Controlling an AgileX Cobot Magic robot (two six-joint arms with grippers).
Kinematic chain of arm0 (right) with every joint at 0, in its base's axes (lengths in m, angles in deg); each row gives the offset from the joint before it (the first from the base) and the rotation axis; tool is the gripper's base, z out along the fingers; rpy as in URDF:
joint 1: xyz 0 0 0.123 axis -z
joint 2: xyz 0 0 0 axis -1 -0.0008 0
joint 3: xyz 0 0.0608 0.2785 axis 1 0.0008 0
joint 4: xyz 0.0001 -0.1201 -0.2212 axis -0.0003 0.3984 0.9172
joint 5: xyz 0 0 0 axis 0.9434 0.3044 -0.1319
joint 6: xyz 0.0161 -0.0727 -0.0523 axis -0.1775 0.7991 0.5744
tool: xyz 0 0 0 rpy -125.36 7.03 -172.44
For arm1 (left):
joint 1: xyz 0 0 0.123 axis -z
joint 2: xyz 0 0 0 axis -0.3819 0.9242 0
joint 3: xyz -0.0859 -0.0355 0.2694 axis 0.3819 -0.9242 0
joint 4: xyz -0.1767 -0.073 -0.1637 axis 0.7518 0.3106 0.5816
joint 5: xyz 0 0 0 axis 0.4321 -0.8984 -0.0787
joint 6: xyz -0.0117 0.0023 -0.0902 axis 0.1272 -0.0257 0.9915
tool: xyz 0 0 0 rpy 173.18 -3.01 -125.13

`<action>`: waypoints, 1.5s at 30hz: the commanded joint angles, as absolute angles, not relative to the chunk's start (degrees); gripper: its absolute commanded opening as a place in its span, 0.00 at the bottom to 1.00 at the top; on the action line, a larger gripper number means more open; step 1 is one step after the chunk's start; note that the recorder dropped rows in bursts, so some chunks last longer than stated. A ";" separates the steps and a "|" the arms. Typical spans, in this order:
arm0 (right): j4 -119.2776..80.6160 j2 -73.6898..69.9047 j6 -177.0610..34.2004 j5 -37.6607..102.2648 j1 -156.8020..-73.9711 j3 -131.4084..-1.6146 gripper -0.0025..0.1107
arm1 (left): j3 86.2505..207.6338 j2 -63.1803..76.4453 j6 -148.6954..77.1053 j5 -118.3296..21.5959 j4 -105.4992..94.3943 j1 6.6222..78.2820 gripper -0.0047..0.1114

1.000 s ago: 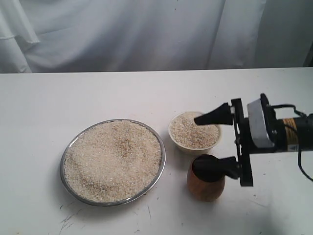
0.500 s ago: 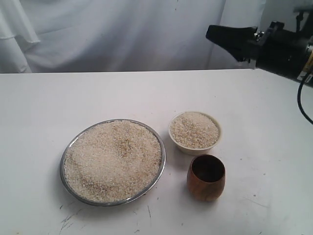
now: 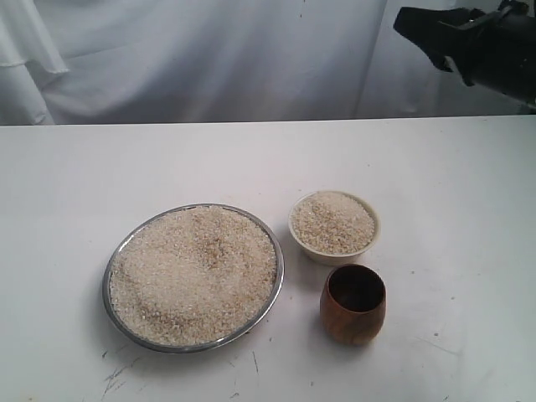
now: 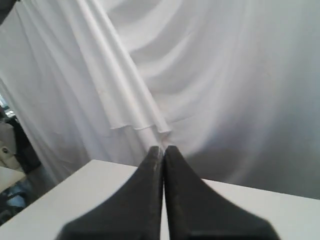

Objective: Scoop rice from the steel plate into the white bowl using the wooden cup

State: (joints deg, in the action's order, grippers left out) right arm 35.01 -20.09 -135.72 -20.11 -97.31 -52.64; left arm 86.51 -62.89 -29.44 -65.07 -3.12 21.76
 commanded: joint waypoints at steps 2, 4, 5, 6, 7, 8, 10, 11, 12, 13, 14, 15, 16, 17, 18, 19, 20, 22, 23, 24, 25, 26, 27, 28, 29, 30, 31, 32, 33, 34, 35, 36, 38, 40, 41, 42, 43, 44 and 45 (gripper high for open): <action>35.62 -18.80 -126.83 -12.33 -95.93 -52.95 0.02 | 86.25 -63.18 -29.26 -64.71 -3.08 21.85 0.04; 35.52 -18.80 -126.11 -9.43 -95.93 -52.95 0.02 | 86.25 -63.18 -29.26 -64.71 -3.08 21.85 0.04; 35.52 -18.72 -125.77 -8.89 -95.93 -52.95 0.02 | 86.25 -63.18 -29.26 -64.71 -3.08 21.85 0.04; 35.39 -18.72 -125.41 -7.17 -95.93 -52.95 0.02 | 86.25 -63.18 -29.26 -64.71 -3.08 21.85 0.04; 35.13 -18.59 -124.85 -6.24 -95.93 -52.95 0.02 | 86.25 -63.18 -29.26 -64.71 -3.08 21.85 0.04; 35.04 -17.34 -124.23 -3.07 -95.79 -52.95 0.02 | 86.25 -63.18 -29.26 -64.71 -3.08 21.85 0.04; 35.14 -13.54 -123.60 3.47 -96.34 -52.95 0.02 | 86.25 -63.18 -29.26 -64.71 -3.08 21.85 0.04; 35.14 -10.18 -122.21 7.81 -96.86 -52.95 0.02 | 86.25 -63.18 -29.26 -64.71 -3.08 21.85 0.04; 35.28 -8.09 -121.52 10.12 -97.14 -52.95 0.02 | 86.25 -63.18 -29.26 -64.71 -3.08 21.85 0.04; 36.03 -3.29 -121.09 14.10 -97.52 -52.57 0.02 | 86.25 -63.18 -29.26 -64.71 -3.08 21.85 0.04; 37.07 -0.73 -121.09 16.03 -97.76 -51.99 0.02 | 86.25 -63.18 -29.26 -64.71 -3.08 21.85 0.04; 38.53 4.04 -121.09 18.77 -97.91 -49.88 0.02 | 86.25 -63.18 -29.26 -64.71 -3.08 21.85 0.04; 38.64 6.72 -121.09 20.17 -97.91 -48.25 0.02 | 86.25 -63.18 -29.26 -64.71 -3.08 21.85 0.04; 38.64 11.53 -121.09 23.30 -97.91 -44.64 0.02 | 86.25 -63.18 -29.26 -64.71 -3.08 21.85 0.04; 38.64 14.17 -121.09 25.07 -97.80 -42.89 0.02 | 86.25 -63.18 -29.26 -64.71 -3.08 21.85 0.04; 38.30 16.87 -121.09 27.01 -97.80 -40.56 0.02 | 86.25 -63.18 -29.26 -64.71 -3.08 21.85 0.04; 38.30 19.63 -121.09 28.20 -97.80 -38.07 0.02 | 86.25 -63.18 -29.26 -64.71 -3.08 21.85 0.04; 38.30 24.84 -121.09 28.42 -97.80 -32.69 0.02 | 86.25 -63.18 -29.26 -64.71 -3.08 21.85 0.04; 38.19 27.93 -121.21 28.29 -97.80 -29.95 0.02 | 86.25 -63.18 -29.26 -64.71 -3.08 21.85 0.04; 38.19 30.62 -121.59 28.00 -97.80 -27.72 0.02 | 86.25 -63.18 -29.26 -64.71 -3.08 21.85 0.04; 38.19 34.09 -122.07 27.86 -97.80 -24.93 0.02 | 86.25 -63.18 -29.26 -64.71 -3.08 21.85 0.04; 38.19 37.70 -123.12 27.87 -97.80 -22.14 0.02 | 86.25 -63.18 -29.26 -64.71 -3.08 21.85 0.04; 38.19 40.69 -123.95 27.87 -97.80 -19.88 0.02 | 86.25 -63.18 -29.26 -64.71 -3.08 21.85 0.04; 38.19 44.70 -124.79 27.87 -97.80 -17.03 0.02 | 86.25 -63.18 -29.26 -64.71 -3.08 21.85 0.04; 38.19 48.76 -125.56 27.87 -97.80 -14.24 0.02 | 86.25 -63.18 -29.26 -64.71 -3.08 21.85 0.04; 38.19 52.60 -126.40 27.87 -97.80 -11.56 0.02 | 86.25 -63.18 -29.26 -64.71 -3.08 21.85 0.04; 38.19 56.20 -127.19 27.75 -97.80 -9.06 0.02 | 86.25 -63.18 -29.26 -64.71 -3.08 21.85 0.04; 38.19 59.50 -127.79 27.46 -97.80 -6.69 0.02 | 86.25 -63.18 -29.26 -64.71 -3.08 21.85 0.04; 38.19 62.53 -128.50 27.46 -97.80 -4.60 0.02 | 86.25 -63.18 -29.26 -64.71 -3.08 21.85 0.04; 38.19 64.76 -129.23 27.46 -97.80 -3.09 0.02 | 86.25 -63.18 -29.26 -64.71 -3.08 21.85 0.04; 38.19 67.30 -129.75 27.46 -97.80 -1.61 0.02 | 86.25 -63.18 -29.26 -64.71 -3.08 21.85 0.04; 38.19 69.60 -130.38 27.46 -97.80 -1.61 0.02 | 86.25 -63.18 -29.26 -64.71 -3.08 21.85 0.04; 38.19 69.90 -132.51 30.31 -97.80 -1.61 0.02 | 86.25 -63.18 -29.26 -64.71 -3.08 21.85 0.04; 38.45 69.90 -131.18 30.86 -97.91 -1.61 0.02 | 86.25 -63.18 -29.26 -64.71 -3.08 21.85 0.04; 38.45 69.90 -130.77 30.72 -97.91 -1.61 0.02 | 86.25 -63.18 -29.26 -64.71 -3.08 21.85 0.04; 38.45 69.90 -130.76 30.97 -97.91 -1.61 0.02 | 86.25 -63.18 -29.26 -64.71 -3.08 21.85 0.04; 38.45 69.90 -130.76 31.12 -97.91 -1.61 0.02 | 86.25 -63.18 -29.26 -64.71 -3.08 21.85 0.04; 38.09 69.90 -130.76 31.68 -97.91 -1.61 0.02 | 86.25 -63.18 -29.26 -64.71 -3.08 21.85 0.04; 36.48 69.90 -130.72 32.30 -97.91 -1.61 0.02 | 86.25 -63.18 -29.26 -64.71 -3.08 21.85 0.04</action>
